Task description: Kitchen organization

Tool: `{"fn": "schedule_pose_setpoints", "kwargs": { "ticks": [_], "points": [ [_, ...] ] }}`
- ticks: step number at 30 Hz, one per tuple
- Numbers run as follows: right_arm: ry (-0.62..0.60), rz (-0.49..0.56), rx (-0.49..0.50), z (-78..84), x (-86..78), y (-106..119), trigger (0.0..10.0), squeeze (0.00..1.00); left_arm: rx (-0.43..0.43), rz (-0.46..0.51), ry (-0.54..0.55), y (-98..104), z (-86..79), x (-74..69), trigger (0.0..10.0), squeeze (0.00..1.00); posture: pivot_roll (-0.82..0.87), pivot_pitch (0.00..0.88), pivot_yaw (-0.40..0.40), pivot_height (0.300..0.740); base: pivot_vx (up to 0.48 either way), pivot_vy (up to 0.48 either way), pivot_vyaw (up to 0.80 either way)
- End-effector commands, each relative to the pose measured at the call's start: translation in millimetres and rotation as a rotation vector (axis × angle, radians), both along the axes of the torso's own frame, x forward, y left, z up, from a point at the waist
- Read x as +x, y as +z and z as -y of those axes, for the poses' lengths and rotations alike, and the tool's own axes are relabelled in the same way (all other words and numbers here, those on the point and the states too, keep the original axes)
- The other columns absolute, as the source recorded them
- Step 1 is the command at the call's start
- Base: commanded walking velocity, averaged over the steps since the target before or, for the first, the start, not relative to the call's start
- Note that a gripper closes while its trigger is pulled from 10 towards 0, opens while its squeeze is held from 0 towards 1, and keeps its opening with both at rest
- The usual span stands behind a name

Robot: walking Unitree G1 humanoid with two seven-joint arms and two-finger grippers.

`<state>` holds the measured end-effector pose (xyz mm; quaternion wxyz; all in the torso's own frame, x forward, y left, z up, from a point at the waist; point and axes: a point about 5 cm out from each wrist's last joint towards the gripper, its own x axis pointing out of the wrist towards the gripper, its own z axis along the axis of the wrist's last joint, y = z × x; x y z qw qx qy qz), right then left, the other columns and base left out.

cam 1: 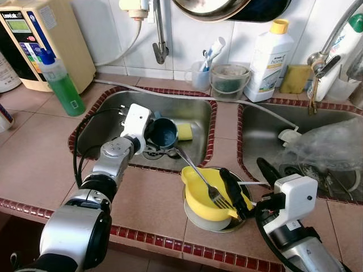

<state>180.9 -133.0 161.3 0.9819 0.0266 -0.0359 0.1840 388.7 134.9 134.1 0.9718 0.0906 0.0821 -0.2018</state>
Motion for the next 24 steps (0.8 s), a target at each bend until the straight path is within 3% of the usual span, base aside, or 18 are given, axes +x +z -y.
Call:
{"fn": "schedule_pose_setpoints", "kwargs": {
  "ticks": [1,14,16,17,24],
  "points": [
    [0.021,0.002,0.014,-3.5,-3.0,4.1,10.0,0.00,0.022,0.024,-0.005,7.4,1.0,3.4,10.0,0.00,-0.22,0.120,0.100,0.740,0.000,0.000,0.00],
    [0.030,-0.004,0.029,-7.1,-3.6,5.8,10.0,0.00,0.027,0.019,-0.029,11.0,6.4,5.5,10.0,0.00,-0.22,0.120,0.109,0.740,0.000,0.000,0.00],
    [0.029,-0.004,0.030,-7.1,-2.8,5.6,10.0,0.00,0.018,0.024,-0.033,13.5,6.8,6.4,10.0,0.86,-0.22,0.118,0.107,0.740,0.000,0.000,0.00],
    [0.030,-0.004,0.029,-7.2,-2.7,5.6,10.0,0.00,0.008,0.023,-0.034,14.0,6.7,6.5,10.0,1.00,-0.22,0.118,0.107,0.740,0.000,0.000,0.00],
    [0.033,-0.002,0.030,-7.4,-0.8,4.9,10.0,0.00,0.000,0.026,-0.041,16.6,5.9,7.4,10.0,1.00,-0.21,0.111,0.110,0.740,0.000,0.000,0.00]
  ]
}}
